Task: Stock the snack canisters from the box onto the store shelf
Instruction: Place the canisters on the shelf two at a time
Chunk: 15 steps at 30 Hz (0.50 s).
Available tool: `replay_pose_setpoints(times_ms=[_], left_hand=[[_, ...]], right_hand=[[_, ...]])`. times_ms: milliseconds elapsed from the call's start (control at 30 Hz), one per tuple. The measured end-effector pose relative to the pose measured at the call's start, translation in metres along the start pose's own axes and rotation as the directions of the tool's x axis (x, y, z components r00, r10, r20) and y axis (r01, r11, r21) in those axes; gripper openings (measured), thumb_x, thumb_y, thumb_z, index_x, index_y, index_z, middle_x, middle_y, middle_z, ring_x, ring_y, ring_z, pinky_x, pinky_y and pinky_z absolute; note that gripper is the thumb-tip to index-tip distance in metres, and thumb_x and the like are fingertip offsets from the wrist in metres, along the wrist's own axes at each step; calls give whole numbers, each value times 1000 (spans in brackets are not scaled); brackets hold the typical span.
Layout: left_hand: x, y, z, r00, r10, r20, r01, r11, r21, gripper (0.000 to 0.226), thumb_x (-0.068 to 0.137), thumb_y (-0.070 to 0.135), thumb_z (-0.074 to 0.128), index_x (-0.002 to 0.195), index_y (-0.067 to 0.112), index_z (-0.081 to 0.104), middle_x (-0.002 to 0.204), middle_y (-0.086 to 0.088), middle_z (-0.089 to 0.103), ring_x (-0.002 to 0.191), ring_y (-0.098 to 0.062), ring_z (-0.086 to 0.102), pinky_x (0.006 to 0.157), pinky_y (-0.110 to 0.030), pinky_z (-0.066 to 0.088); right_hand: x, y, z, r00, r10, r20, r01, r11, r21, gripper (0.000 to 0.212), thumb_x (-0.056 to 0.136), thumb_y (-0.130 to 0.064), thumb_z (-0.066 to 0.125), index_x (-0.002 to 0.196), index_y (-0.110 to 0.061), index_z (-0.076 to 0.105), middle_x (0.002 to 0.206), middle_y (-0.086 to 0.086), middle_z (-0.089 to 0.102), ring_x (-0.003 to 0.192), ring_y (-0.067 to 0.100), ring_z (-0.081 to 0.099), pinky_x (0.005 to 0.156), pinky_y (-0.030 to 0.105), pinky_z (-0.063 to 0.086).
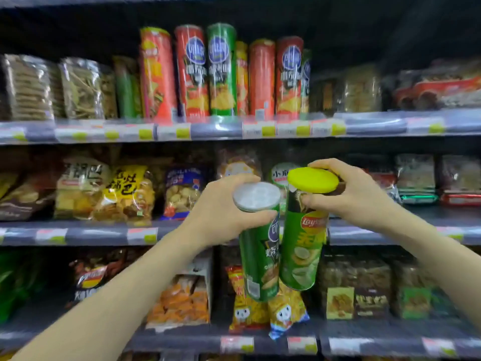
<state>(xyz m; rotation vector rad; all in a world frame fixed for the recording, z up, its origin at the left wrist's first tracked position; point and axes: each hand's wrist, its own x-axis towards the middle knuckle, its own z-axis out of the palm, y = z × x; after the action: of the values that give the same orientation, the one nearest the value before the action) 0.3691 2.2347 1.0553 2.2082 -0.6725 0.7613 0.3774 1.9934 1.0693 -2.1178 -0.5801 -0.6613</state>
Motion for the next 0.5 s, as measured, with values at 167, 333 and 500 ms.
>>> replay_pose_setpoints(times_ms=[167,333,500], left_hand=[[47,26,-43,987,140,-80,-134,988,74,63,64,48,79,121,30,57,116,15,60,103,-2,55,78,-6,39],[82,55,-76,950,266,-165,-240,957,163,67,62,53,74,121,27,58,115,13,60,105,-5,55,86,-19,45],[112,72,-100,924,321,-208,-279,938,207,71,62,49,79,125,26,57,119,8,61,107,-11,56,86,-20,45]], right_hand=[[46,-47,-29,983,-156,-100,155,988,-16,57,56,-45,77,108,-38,56,93,-18,62,77,-5,60,65,15,47],[81,-82,-51,950,-261,-173,263,965,-11,53,53,-45,78,101,-36,57,96,-3,66,86,16,63,79,39,54],[104,-104,-71,916,-309,-254,320,947,1,71,49,-49,78,113,-27,56,99,-2,65,89,16,64,76,34,55]])
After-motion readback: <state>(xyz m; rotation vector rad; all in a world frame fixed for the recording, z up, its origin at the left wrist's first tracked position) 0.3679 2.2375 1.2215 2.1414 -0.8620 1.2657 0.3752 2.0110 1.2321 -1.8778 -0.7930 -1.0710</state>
